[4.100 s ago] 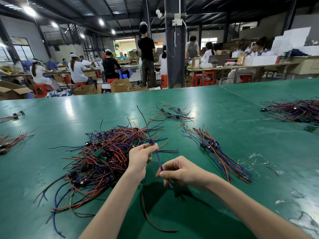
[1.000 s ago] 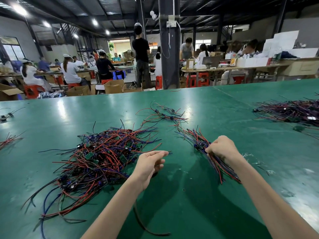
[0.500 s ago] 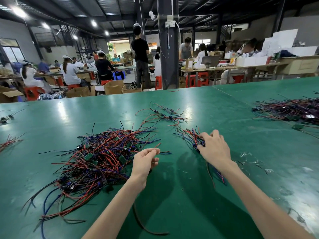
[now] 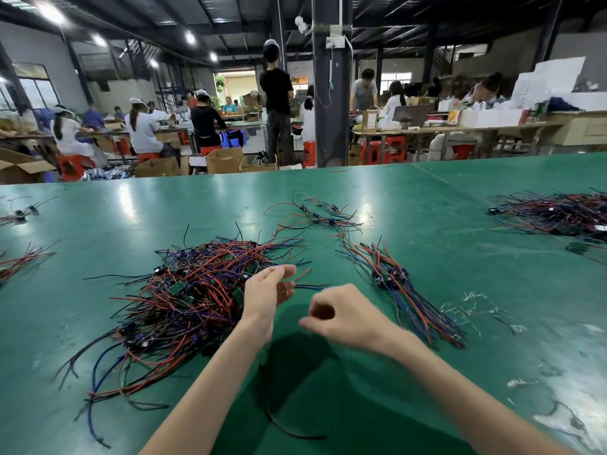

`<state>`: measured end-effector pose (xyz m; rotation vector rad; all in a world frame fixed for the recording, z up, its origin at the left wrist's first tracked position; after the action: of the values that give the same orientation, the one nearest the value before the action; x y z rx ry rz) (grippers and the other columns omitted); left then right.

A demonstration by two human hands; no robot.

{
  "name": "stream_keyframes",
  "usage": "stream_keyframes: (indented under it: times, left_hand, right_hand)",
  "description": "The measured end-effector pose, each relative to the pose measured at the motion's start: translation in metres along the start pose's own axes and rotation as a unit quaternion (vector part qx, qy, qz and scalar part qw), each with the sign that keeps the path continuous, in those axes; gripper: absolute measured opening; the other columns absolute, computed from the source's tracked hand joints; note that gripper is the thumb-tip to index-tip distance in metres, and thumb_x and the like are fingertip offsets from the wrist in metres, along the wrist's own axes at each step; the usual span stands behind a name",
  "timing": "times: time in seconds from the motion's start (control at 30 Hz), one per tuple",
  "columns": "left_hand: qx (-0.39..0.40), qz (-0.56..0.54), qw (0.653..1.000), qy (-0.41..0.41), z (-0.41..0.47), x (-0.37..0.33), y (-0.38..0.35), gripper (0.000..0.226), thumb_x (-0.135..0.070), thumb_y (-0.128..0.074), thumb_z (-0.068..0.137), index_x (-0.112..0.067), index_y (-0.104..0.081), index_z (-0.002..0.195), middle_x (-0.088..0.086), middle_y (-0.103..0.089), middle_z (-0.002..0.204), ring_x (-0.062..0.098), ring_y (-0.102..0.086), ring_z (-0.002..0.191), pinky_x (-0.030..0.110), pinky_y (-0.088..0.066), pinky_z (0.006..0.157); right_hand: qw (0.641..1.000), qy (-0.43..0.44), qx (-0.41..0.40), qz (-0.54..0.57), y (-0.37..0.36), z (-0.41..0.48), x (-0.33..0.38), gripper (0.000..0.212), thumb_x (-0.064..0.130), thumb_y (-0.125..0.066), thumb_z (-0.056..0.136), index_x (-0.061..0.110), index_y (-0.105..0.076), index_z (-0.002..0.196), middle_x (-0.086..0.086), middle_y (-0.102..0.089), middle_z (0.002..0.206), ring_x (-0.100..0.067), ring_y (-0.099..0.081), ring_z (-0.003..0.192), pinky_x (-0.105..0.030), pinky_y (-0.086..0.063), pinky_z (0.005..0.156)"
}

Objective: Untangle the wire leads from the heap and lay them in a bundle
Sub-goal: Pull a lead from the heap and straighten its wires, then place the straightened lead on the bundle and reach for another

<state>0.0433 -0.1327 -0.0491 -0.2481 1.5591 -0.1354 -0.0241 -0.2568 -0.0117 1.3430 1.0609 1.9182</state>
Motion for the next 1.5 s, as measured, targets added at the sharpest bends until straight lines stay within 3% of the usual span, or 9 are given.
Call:
stream_keyframes:
  times: [0.2,0.5,0.63,0.83,0.93,1.03,1.23,1.4,1.5]
  left_hand:
    - [-0.026,-0.056,0.998,0.014,0.008,-0.007,0.015,0.024,-0.007,-0.045,0.096,-0.005,-0.068,0.087,0.004,-0.066,0.079,0.007,-0.058,0.055,0.017,-0.05,0.05]
    - [-0.027,0.077,0.996,-0.035,0.008,-0.002,0.015,0.027,-0.006,-0.047,0.095,-0.012,-0.068,0.079,0.005,-0.067,0.083,0.012,-0.055,0.062,0.021,-0.05,0.058]
    - [-0.016,0.271,0.954,-0.13,-0.002,0.002,0.004,0.025,-0.01,-0.049,0.095,-0.017,-0.068,0.08,0.0,-0.065,0.077,0.013,-0.054,0.068,0.032,-0.044,0.069]
    - [-0.018,0.389,0.891,-0.233,-0.013,0.0,-0.001,0.02,-0.016,-0.052,0.095,-0.015,-0.067,0.082,-0.005,-0.063,0.084,0.005,-0.055,0.076,0.011,-0.035,0.067]
    - [-0.003,0.433,0.868,-0.242,-0.014,0.0,-0.005,0.021,-0.018,-0.051,0.096,-0.008,-0.068,0.088,0.002,-0.065,0.088,0.016,-0.058,0.082,0.025,-0.043,0.076]
    - [0.009,0.451,0.859,-0.242,-0.015,0.002,-0.009,0.021,-0.019,-0.05,0.095,-0.009,-0.069,0.093,0.003,-0.066,0.093,0.018,-0.06,0.088,0.029,-0.045,0.08]
    - [0.006,0.447,0.861,-0.241,-0.015,-0.002,-0.014,0.018,-0.015,-0.055,0.091,-0.008,-0.071,0.087,0.005,-0.069,0.094,0.022,-0.064,0.085,0.032,-0.047,0.077]
    - [0.02,0.434,0.875,-0.213,-0.011,0.003,-0.01,0.018,-0.015,-0.053,0.089,-0.012,-0.064,0.076,0.007,-0.07,0.088,0.028,-0.063,0.085,0.033,-0.045,0.07]
    - [0.025,0.456,0.862,-0.222,-0.012,0.002,-0.011,0.017,-0.018,-0.05,0.091,-0.009,-0.065,0.093,0.015,-0.07,0.095,0.035,-0.063,0.089,0.038,-0.047,0.069]
  right_hand:
    - [0.976,0.135,0.129,-0.11,-0.066,-0.03,0.065,0.041,0.053,-0.063,0.078,0.014,-0.051,0.083,-0.012,-0.058,0.091,-0.032,-0.054,0.086,-0.039,-0.043,0.079]
    - [0.972,0.011,0.057,-0.227,-0.033,0.0,0.0,0.023,0.02,-0.051,0.078,0.005,-0.062,0.091,-0.014,-0.064,0.101,-0.034,-0.058,0.098,-0.034,-0.046,0.079]
    - [0.989,-0.085,0.008,-0.12,-0.009,0.005,-0.029,0.015,0.024,-0.056,0.077,0.012,-0.064,0.083,-0.011,-0.067,0.097,-0.031,-0.06,0.093,-0.033,-0.049,0.078]
    - [0.968,-0.181,-0.147,0.088,0.06,0.043,-0.058,0.021,0.011,-0.061,0.079,0.012,-0.06,0.059,-0.008,-0.063,0.059,-0.017,-0.059,0.061,-0.029,-0.051,0.068]
    - [0.921,-0.209,-0.189,0.268,0.077,0.083,-0.079,0.01,0.011,-0.057,0.091,0.003,-0.061,0.088,-0.024,-0.065,0.08,-0.027,-0.069,0.075,-0.04,-0.057,0.079]
    - [0.934,-0.24,-0.098,0.248,0.058,0.118,-0.088,0.025,0.028,-0.056,0.095,0.005,-0.048,0.099,-0.012,-0.051,0.076,-0.02,-0.055,0.065,-0.033,-0.047,0.066]
    - [0.987,-0.14,-0.069,0.046,0.013,0.142,-0.046,0.038,0.019,-0.058,0.09,0.002,-0.054,0.124,-0.015,-0.055,0.128,-0.027,-0.05,0.119,-0.031,-0.039,0.097]
    - [0.997,-0.001,0.026,0.079,-0.031,0.139,0.017,0.028,0.019,-0.07,0.084,0.007,-0.069,0.108,-0.011,-0.068,0.109,-0.018,-0.061,0.099,-0.019,-0.041,0.08]
    - [0.994,0.028,0.084,0.067,-0.052,0.134,0.038,0.033,0.024,-0.073,0.082,0.006,-0.069,0.11,-0.01,-0.069,0.109,-0.019,-0.061,0.101,-0.022,-0.043,0.083]
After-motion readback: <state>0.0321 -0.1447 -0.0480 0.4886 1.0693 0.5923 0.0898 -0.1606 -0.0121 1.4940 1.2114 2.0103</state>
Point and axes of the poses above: each hand's wrist, its own z-axis towards the middle knuckle, its own y-axis out of the back of the hand, x = y × z, the point moved 8 cm from there along z, towards the middle knuckle
